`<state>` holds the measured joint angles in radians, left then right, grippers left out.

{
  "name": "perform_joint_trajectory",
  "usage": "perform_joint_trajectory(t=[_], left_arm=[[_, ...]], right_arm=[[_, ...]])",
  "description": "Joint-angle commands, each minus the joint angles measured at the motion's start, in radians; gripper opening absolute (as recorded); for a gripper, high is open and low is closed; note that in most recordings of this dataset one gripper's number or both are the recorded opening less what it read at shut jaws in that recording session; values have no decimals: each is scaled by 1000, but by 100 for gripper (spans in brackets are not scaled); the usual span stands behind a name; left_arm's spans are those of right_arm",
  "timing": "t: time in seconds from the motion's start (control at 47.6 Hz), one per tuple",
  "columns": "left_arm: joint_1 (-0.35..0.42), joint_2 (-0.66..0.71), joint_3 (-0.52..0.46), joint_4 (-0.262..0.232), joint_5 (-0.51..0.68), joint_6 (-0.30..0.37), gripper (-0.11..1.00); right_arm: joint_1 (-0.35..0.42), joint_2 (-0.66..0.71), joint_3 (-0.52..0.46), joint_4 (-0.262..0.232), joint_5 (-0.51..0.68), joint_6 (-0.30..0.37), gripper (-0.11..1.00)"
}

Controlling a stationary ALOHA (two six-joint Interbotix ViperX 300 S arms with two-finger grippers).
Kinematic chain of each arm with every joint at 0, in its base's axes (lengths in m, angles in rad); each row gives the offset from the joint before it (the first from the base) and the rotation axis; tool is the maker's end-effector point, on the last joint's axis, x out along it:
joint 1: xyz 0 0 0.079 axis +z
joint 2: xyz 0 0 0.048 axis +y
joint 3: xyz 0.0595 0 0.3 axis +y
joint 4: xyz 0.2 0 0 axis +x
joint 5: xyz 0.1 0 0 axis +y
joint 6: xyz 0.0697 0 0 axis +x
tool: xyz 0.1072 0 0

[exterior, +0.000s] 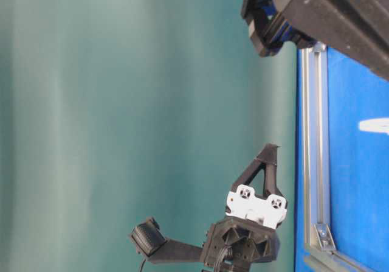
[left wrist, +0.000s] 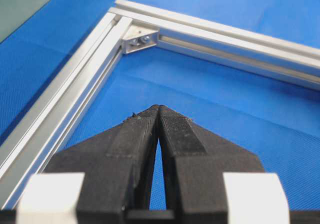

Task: Insert the wire through the string loop located in the center.
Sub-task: 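Open the right gripper and lower it over the black USB cable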

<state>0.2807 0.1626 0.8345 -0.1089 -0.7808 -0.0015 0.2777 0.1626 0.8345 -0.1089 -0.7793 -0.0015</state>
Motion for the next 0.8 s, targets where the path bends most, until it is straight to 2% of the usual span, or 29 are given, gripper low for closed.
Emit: perform_joint_trajectory(t=[0.0,0.084,0.273,0.546,0.672,0.777], left_arm=[[-3,-44,-9,17,29,5,0],[-3,-48,-2,17,48,3,0],[-3,-51,2,18,48,3,0],[-3,-49,0,21,46,3,0],[-3,-51,0,20,43,2,0],[-3,-51,-2,20,43,0,0]], right_arm=[[15,-51,-14,-8,-6,-6,0],[26,-66,-17,-31,38,-2,-4],[29,-89,-41,-31,138,31,-5],[21,-89,-49,-25,153,46,-2],[20,-87,-52,-15,169,58,17],[20,-89,-51,-15,186,60,49]])
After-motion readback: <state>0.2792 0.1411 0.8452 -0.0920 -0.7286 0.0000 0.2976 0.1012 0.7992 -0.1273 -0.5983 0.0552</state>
